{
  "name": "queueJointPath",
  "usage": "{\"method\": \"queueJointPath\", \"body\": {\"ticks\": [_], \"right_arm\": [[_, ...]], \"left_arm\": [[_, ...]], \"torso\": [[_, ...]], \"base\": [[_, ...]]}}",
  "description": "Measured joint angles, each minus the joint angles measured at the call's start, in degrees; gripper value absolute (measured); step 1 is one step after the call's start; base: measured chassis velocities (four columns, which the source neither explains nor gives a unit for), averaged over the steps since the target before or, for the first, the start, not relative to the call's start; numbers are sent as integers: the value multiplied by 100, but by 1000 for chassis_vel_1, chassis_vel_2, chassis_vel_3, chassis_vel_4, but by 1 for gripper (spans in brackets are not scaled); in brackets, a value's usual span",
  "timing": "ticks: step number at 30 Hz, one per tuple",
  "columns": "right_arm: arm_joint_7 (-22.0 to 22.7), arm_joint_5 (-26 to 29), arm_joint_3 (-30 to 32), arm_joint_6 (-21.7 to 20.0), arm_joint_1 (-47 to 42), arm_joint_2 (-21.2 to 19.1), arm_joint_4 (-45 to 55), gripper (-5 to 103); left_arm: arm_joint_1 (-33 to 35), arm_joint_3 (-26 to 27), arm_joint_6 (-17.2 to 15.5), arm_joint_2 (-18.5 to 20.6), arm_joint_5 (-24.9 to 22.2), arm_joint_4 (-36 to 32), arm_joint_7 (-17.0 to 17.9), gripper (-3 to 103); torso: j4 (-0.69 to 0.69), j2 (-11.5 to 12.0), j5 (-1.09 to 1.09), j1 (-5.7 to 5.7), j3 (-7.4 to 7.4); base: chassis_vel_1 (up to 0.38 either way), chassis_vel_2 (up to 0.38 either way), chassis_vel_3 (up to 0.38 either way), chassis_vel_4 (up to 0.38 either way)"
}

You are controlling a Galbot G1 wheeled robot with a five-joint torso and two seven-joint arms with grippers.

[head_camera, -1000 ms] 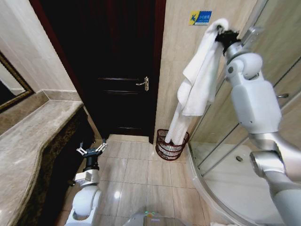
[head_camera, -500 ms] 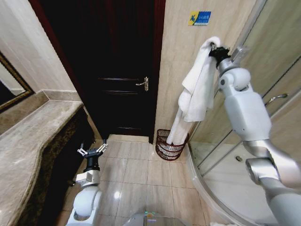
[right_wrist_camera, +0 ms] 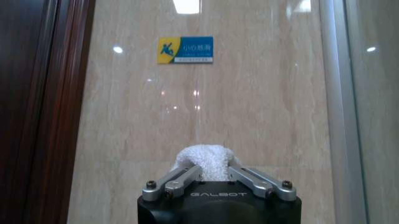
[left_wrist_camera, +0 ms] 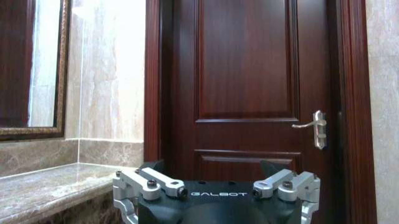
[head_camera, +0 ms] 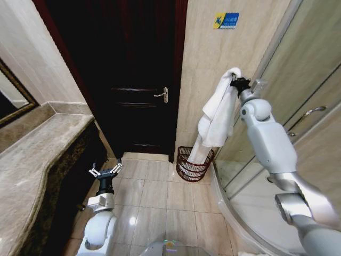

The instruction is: Discard the used towel into the hamper.

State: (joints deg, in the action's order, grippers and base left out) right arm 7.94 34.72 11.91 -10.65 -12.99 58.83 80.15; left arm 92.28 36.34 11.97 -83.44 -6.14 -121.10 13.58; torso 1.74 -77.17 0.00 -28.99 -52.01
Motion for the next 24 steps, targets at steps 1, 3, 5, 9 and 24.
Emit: {"method": "queueJointPath", "body": {"ticks": [1, 3, 5, 9, 24], "right_arm": [[4, -2, 13, 0, -52, 9, 32, 4], [18, -6, 21, 0, -108, 17, 70, 4], [49, -14, 30, -4, -209, 25, 173, 4], [73, -50, 97, -37, -351, 27, 302, 4], [158, -48, 388, -117, -618, -173, 437, 4]], "left_arm": [[-1, -3, 1, -5, 1, 0, -1, 100], [-4, -6, 2, -13, 1, 0, -1, 100], [-8, -11, 12, -24, 1, 6, -1, 100], [-7, -41, 8, -36, 1, 18, -3, 100], [31, -91, -150, -59, 36, -46, -152, 100]], "torso": [[0, 0, 0, 0, 0], [0, 0, -1, 0, 0], [1, 0, 0, 0, 0], [1, 0, -1, 0, 0], [-1, 0, 0, 0, 0]], "base": [[0, 0, 0, 0], [0, 0, 0, 0], [0, 0, 0, 0], [0, 0, 0, 0], [0, 0, 0, 0]]}}
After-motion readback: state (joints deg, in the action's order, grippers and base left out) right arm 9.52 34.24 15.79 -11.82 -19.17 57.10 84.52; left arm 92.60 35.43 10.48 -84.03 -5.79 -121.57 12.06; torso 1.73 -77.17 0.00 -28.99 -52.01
